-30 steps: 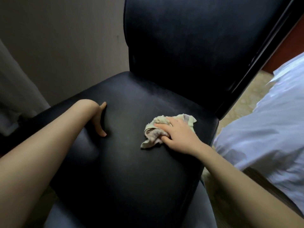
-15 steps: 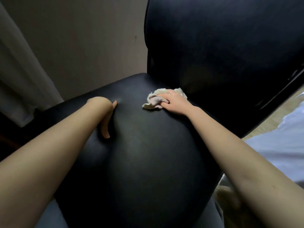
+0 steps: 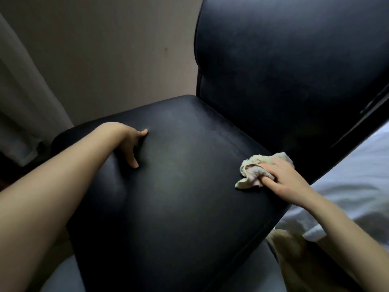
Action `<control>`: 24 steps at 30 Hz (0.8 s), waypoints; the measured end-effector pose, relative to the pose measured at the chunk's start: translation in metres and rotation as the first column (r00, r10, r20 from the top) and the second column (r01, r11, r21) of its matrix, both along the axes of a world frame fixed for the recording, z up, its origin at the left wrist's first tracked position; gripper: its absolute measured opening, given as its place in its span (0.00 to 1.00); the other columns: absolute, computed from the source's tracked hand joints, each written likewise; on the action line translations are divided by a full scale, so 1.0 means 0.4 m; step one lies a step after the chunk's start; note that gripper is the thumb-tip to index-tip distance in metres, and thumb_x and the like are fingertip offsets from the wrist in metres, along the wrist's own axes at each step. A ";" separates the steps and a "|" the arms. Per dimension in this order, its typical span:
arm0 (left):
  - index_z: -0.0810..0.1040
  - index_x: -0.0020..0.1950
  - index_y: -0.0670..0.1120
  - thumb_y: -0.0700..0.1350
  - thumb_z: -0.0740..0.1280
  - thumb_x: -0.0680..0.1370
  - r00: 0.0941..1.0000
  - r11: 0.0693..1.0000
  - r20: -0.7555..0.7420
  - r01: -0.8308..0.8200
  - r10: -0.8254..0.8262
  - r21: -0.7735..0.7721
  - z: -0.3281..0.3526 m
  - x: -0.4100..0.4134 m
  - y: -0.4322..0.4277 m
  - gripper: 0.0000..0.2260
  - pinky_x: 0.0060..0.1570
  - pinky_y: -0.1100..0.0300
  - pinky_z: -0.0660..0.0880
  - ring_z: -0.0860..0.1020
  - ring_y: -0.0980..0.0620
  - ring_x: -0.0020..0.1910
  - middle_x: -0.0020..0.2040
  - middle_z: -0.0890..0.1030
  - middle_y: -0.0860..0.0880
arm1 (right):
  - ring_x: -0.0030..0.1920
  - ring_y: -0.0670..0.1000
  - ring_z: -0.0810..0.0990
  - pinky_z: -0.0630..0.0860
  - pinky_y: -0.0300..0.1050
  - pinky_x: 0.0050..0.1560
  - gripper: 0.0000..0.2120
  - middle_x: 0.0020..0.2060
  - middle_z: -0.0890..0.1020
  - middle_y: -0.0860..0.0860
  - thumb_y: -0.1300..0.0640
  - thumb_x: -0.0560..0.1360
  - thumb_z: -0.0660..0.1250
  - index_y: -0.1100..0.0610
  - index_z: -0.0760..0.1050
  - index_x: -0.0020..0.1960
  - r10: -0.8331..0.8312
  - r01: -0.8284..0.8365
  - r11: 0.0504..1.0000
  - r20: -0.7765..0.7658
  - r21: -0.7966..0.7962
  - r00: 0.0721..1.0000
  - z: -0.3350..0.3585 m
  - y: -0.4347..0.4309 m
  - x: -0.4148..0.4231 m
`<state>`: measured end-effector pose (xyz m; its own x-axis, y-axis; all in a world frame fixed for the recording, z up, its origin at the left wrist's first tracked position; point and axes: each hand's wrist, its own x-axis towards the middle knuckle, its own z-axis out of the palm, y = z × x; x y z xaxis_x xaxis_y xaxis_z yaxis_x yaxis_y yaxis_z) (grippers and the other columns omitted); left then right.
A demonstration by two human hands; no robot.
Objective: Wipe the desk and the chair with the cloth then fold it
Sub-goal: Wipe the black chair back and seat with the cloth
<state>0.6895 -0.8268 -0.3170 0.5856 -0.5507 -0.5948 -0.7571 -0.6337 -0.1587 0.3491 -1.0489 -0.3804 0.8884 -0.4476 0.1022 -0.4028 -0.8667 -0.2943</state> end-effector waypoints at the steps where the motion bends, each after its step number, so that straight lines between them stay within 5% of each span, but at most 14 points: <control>1: 0.39 0.77 0.55 0.56 0.77 0.65 1.000 1.000 -0.007 -0.003 0.003 -0.015 -0.002 0.005 0.006 0.54 0.71 0.52 0.59 0.58 0.45 0.75 0.77 0.56 0.47 | 0.61 0.52 0.69 0.60 0.42 0.62 0.29 0.59 0.75 0.51 0.41 0.69 0.52 0.53 0.76 0.63 0.019 -0.019 1.000 -0.025 -0.004 1.000 0.009 0.000 0.037; 5: 0.43 0.77 0.58 0.57 0.76 0.66 0.999 0.997 -0.041 -0.030 0.027 -0.077 -0.008 0.010 0.029 0.52 0.69 0.53 0.63 0.63 0.45 0.73 0.77 0.56 0.47 | 0.63 0.53 0.71 0.63 0.50 0.65 0.33 0.62 0.76 0.51 0.38 0.67 0.47 0.50 0.73 0.65 0.107 -0.120 0.987 -0.120 -0.108 0.987 0.012 -0.037 0.272; 11: 0.46 0.76 0.61 0.56 0.77 0.65 0.992 0.986 -0.089 -0.100 0.089 -0.132 -0.021 0.018 0.044 0.51 0.67 0.52 0.67 0.66 0.43 0.71 0.77 0.54 0.46 | 0.62 0.58 0.72 0.65 0.54 0.63 0.25 0.62 0.75 0.55 0.43 0.73 0.52 0.45 0.70 0.67 0.012 -0.043 0.984 -0.177 -0.175 0.984 -0.008 -0.071 0.516; 20: 0.49 0.77 0.57 0.59 0.77 0.62 0.996 0.973 -0.074 -0.071 0.056 -0.220 -0.026 0.023 0.065 0.52 0.71 0.51 0.61 0.57 0.45 0.75 0.77 0.55 0.49 | 0.59 0.52 0.69 0.60 0.45 0.63 0.28 0.59 0.77 0.50 0.41 0.68 0.50 0.49 0.77 0.60 0.121 -0.121 0.990 0.004 -0.068 0.993 -0.024 0.064 0.174; 24: 0.54 0.77 0.53 0.61 0.71 0.69 0.997 0.949 -0.078 -0.053 0.030 -0.310 -0.034 0.014 0.106 0.42 0.70 0.55 0.61 0.60 0.46 0.74 0.76 0.58 0.48 | 0.59 0.53 0.73 0.61 0.41 0.63 0.21 0.59 0.78 0.53 0.51 0.70 0.59 0.55 0.79 0.58 0.404 -0.403 0.914 0.126 -0.035 0.906 0.006 0.302 0.092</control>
<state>0.6952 -0.7844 -0.3307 0.5743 -0.6915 -0.4381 -0.7313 -0.6739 0.1052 0.3858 -0.9279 -0.3781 0.9720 -0.0520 0.2291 0.0227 -0.9498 -0.3120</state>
